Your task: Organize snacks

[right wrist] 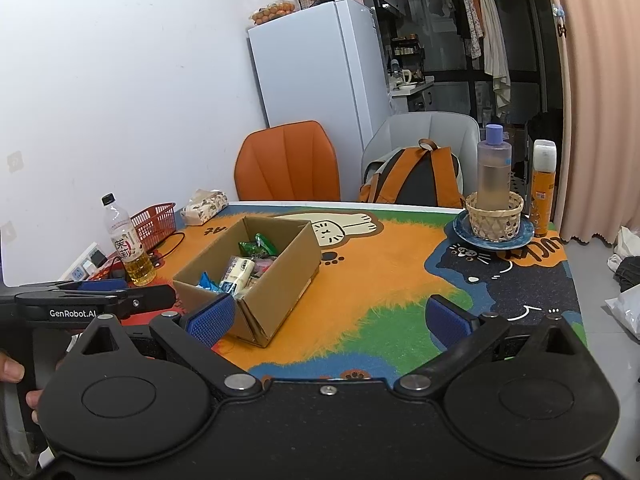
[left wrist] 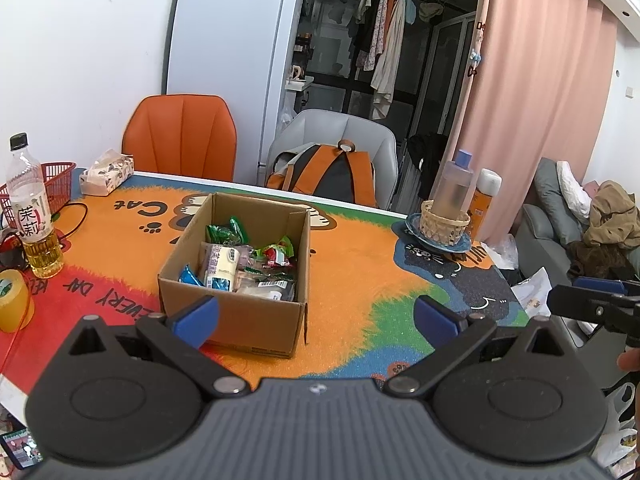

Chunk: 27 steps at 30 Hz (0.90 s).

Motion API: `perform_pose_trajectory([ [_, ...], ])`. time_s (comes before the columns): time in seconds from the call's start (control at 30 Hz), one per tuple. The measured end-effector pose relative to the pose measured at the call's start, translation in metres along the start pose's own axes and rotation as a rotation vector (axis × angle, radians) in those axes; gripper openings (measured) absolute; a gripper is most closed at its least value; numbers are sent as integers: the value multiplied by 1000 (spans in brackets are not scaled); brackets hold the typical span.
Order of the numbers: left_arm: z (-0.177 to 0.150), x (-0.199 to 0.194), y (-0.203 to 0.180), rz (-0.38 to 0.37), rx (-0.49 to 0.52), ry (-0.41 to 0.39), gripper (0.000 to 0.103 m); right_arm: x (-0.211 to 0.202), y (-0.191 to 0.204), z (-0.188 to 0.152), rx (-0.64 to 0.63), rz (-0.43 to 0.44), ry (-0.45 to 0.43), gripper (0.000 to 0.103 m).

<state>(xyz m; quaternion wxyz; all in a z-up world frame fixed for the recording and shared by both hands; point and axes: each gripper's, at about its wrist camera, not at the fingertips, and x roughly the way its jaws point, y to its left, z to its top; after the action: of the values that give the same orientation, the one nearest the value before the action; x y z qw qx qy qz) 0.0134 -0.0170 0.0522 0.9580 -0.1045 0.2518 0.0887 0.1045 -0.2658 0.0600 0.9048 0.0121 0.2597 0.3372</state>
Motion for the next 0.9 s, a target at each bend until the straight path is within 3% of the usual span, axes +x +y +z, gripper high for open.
perform_pose_trajectory([
  [0.9, -2, 0, 3, 8, -5, -6, 103, -1, 5, -2, -12, -5, -4, 103],
])
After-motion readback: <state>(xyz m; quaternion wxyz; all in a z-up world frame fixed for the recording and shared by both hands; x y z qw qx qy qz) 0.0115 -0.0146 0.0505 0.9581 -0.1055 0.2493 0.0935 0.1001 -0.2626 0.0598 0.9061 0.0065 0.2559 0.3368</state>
